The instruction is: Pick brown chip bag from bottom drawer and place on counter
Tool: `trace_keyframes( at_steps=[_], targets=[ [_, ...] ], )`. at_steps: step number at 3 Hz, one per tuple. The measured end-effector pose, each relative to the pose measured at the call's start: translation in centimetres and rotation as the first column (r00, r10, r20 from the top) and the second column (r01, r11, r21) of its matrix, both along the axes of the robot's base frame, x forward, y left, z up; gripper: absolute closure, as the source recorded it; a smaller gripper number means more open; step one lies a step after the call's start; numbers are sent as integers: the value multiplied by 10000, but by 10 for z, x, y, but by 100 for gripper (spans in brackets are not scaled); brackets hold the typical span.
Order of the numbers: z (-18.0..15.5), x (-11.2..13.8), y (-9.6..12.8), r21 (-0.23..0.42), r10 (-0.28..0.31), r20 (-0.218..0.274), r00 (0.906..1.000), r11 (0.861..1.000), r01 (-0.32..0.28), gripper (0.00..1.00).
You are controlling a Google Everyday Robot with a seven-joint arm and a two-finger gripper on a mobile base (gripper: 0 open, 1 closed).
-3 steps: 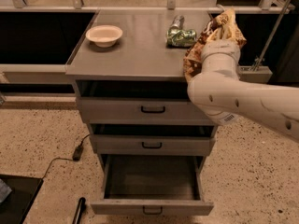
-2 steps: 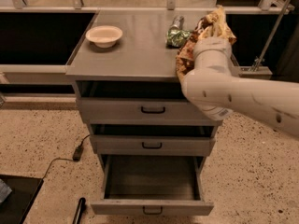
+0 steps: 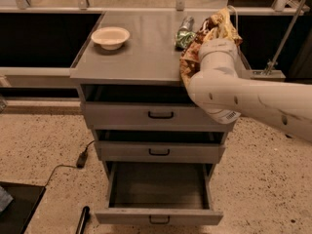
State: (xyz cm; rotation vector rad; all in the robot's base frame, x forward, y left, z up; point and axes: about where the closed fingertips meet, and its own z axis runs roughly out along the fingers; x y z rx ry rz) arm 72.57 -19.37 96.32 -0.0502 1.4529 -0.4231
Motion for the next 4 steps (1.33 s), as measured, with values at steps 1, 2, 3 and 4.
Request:
trace_keyframes(
  at_steps=[1,2,3,4],
  targets=[
    [5,0,0,0,0,1,10000,10000,0,81],
    [5,0,0,0,-1,1,10000,10000,1,59],
    [5,0,0,0,-1,2,10000,10000,1,36],
    [5,0,0,0,-1,2,10000,10000,1,11]
  ],
)
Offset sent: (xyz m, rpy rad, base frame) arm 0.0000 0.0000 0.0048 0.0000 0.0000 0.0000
